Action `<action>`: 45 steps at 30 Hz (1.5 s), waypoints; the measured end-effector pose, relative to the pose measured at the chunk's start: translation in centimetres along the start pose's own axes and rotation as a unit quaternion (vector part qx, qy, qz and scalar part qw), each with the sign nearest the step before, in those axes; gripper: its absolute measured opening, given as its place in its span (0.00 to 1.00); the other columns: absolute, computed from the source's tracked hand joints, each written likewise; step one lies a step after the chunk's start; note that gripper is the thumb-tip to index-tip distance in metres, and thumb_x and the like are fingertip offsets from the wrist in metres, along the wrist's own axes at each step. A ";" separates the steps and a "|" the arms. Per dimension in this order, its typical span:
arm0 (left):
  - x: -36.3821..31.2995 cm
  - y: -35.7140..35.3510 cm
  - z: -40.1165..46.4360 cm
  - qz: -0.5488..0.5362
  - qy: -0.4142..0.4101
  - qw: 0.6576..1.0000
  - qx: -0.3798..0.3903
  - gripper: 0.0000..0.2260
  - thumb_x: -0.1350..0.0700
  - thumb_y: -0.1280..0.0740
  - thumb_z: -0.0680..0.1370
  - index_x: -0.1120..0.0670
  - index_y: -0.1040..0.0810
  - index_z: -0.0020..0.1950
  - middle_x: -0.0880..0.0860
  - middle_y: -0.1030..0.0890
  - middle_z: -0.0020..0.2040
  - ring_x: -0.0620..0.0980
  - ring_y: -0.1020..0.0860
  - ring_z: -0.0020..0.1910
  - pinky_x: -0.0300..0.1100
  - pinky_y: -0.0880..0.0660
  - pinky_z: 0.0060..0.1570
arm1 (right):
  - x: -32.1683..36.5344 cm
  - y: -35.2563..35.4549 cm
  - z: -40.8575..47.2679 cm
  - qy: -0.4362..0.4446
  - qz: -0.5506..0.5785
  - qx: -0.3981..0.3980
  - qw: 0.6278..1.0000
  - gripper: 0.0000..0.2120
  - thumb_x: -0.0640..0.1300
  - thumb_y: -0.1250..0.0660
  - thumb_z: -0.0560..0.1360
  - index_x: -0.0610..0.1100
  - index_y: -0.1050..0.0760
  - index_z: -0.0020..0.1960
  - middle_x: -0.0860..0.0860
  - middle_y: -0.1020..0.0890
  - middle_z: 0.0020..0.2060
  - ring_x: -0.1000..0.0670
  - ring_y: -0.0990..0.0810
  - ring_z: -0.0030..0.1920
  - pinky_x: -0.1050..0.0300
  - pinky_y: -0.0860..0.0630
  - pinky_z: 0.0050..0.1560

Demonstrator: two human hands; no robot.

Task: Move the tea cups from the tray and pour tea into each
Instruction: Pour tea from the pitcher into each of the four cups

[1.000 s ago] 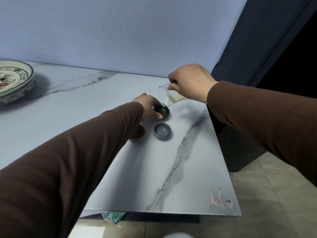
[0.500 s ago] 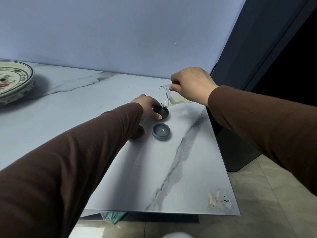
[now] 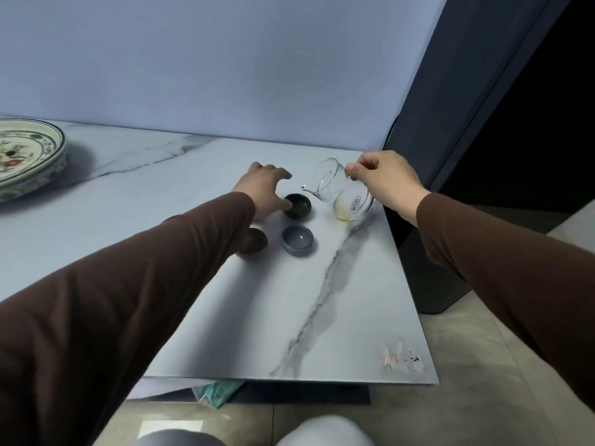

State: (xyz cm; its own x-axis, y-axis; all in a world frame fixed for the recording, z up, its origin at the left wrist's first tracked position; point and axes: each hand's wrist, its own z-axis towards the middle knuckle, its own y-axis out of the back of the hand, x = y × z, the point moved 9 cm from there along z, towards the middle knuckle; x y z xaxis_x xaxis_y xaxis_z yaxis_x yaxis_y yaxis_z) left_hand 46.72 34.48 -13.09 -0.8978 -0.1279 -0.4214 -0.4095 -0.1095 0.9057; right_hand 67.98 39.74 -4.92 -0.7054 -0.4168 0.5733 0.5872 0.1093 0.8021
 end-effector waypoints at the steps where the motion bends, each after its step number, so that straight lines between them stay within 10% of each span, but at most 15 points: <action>1: -0.2 0.8 -0.8 -0.009 -0.010 1.000 -0.025 0.25 0.47 0.30 0.72 0.48 0.28 0.69 0.51 0.24 0.64 0.55 0.35 0.67 0.49 0.32 0.64 | 0.3 0.2 -0.4 0.012 -0.014 0.003 1.000 0.13 0.56 0.35 0.76 0.50 0.18 0.41 0.56 0.18 0.37 0.51 0.22 0.40 0.60 0.31 0.36; 14: -1.0 -3.7 -7.5 0.083 -0.007 0.995 0.063 0.38 0.30 0.30 0.63 0.47 0.27 0.68 0.49 0.21 0.61 0.55 0.34 0.66 0.50 0.32 0.63 | 5.0 -1.1 -4.2 0.169 -0.192 0.029 0.966 0.12 0.55 0.36 0.77 0.47 0.23 0.43 0.51 0.21 0.37 0.46 0.25 0.42 0.54 0.34 0.40; 25: -1.3 -3.4 -7.1 0.051 0.001 0.998 0.021 0.28 0.34 0.29 0.66 0.41 0.24 0.64 0.48 0.20 0.53 0.55 0.32 0.61 0.47 0.36 0.56 | 8.9 -3.1 -5.9 0.279 -0.303 0.043 0.910 0.12 0.54 0.38 0.79 0.47 0.28 0.42 0.48 0.21 0.42 0.41 0.24 0.46 0.52 0.34 0.39; 30: -1.4 -3.4 -7.0 0.038 -0.007 0.999 0.014 0.24 0.35 0.28 0.66 0.43 0.20 0.58 0.39 0.35 0.36 0.54 0.32 0.59 0.45 0.38 0.51 | 10.1 -3.5 -6.7 0.320 -0.325 0.030 0.889 0.12 0.54 0.38 0.80 0.46 0.25 0.45 0.49 0.22 0.42 0.42 0.24 0.48 0.53 0.36 0.38; 45: -1.4 -3.3 -6.9 0.056 -0.002 0.998 0.014 0.24 0.35 0.28 0.66 0.44 0.20 0.58 0.46 0.28 0.42 0.54 0.32 0.58 0.46 0.37 0.53 | 12.4 -3.4 -9.7 0.403 -0.379 -0.008 0.833 0.11 0.51 0.40 0.82 0.45 0.23 0.50 0.49 0.21 0.44 0.44 0.25 0.49 0.54 0.39 0.38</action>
State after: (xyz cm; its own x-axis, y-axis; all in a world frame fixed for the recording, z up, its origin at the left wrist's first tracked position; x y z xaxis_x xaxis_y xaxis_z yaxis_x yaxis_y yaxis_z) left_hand 50.47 28.19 -15.84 -0.9391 -0.1333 -0.3166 -0.3103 -0.0662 0.9483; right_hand 61.07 25.44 -2.16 -0.3847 -0.8314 -0.4010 0.1034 -0.4705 0.8763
